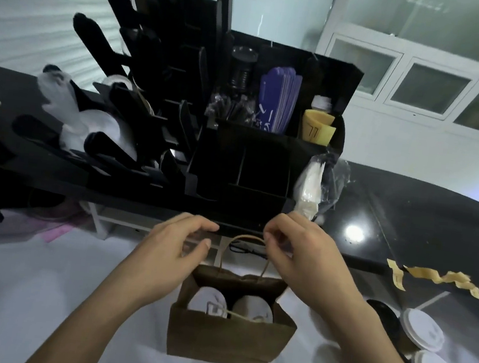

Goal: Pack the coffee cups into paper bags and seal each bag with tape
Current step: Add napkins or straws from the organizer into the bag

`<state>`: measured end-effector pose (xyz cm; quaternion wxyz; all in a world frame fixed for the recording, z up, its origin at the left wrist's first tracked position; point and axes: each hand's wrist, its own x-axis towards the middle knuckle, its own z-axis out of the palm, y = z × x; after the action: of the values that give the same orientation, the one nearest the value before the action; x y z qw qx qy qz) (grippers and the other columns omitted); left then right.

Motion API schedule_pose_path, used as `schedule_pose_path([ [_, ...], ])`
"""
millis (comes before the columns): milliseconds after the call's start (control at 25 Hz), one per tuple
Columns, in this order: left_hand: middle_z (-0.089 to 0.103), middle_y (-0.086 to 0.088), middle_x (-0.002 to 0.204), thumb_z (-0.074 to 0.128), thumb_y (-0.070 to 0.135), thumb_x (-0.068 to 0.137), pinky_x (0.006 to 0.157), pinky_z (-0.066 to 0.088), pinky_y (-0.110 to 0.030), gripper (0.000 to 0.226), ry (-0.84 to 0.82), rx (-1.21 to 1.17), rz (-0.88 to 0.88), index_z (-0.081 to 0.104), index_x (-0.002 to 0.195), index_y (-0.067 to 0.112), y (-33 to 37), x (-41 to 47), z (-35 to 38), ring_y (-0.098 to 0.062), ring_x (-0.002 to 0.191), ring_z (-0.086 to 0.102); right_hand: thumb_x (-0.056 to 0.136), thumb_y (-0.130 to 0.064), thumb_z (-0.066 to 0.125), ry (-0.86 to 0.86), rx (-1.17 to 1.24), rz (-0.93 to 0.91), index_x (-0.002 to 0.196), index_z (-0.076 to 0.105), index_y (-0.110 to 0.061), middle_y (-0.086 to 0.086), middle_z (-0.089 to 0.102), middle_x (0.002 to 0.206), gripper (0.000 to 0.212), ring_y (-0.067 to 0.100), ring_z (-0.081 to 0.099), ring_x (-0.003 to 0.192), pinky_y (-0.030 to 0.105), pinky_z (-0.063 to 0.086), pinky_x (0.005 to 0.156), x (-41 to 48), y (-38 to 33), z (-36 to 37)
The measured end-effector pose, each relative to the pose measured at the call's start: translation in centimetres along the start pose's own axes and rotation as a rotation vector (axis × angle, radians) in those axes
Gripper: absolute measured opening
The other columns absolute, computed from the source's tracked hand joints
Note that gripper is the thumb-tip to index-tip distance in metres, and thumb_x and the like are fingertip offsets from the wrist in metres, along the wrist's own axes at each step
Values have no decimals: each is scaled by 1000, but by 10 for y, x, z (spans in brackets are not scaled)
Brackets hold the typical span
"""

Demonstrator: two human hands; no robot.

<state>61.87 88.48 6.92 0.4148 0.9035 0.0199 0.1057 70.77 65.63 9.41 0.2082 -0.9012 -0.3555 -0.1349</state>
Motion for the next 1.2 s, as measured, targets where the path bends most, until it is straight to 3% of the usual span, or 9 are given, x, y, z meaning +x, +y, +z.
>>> schedule_pose_path([
  [120,55,30,112,55,29,100,84,42,-4,27,52,-34,55,61,124,41,14,14,-11,12,110,51,97,-26,60,33,19,-36,94,61,-29,-15,54,87,5,8,56,79,28,51,68,19,-7,-7],
  [280,55,30,115,55,31,100,89,46,-12,26,85,-30,130,61,124,40,29,36,-21,8,114,52,97,-29,59,45,51,-60,95,61,-30,-15,54,89,3,8,57,81,33,53,68,46,-10,-11],
  [600,56,29,113,53,34,99,96,49,-24,27,187,14,160,58,124,40,40,89,-19,7,114,49,95,-32,59,80,34,-39,94,60,-31,-12,57,89,2,9,57,78,31,52,70,104,0,-15],
  [800,60,24,106,52,33,98,92,51,-27,24,285,-5,135,60,121,37,40,129,-14,2,109,53,95,-34,59,122,-17,56,96,62,-32,-13,58,86,5,4,56,77,26,50,67,150,12,-17],
  [1000,62,22,105,53,33,98,87,54,-32,21,276,-23,107,60,118,36,38,164,-6,-1,103,58,97,-36,59,91,-71,93,106,66,-28,-9,63,96,14,12,62,87,36,57,74,207,28,-15],
  [1200,64,20,104,54,33,97,86,55,-33,21,289,-69,50,61,116,36,33,187,-11,-1,100,60,100,-38,56,21,-176,26,121,64,-28,-5,57,106,25,17,63,90,39,57,75,252,35,-5],
])
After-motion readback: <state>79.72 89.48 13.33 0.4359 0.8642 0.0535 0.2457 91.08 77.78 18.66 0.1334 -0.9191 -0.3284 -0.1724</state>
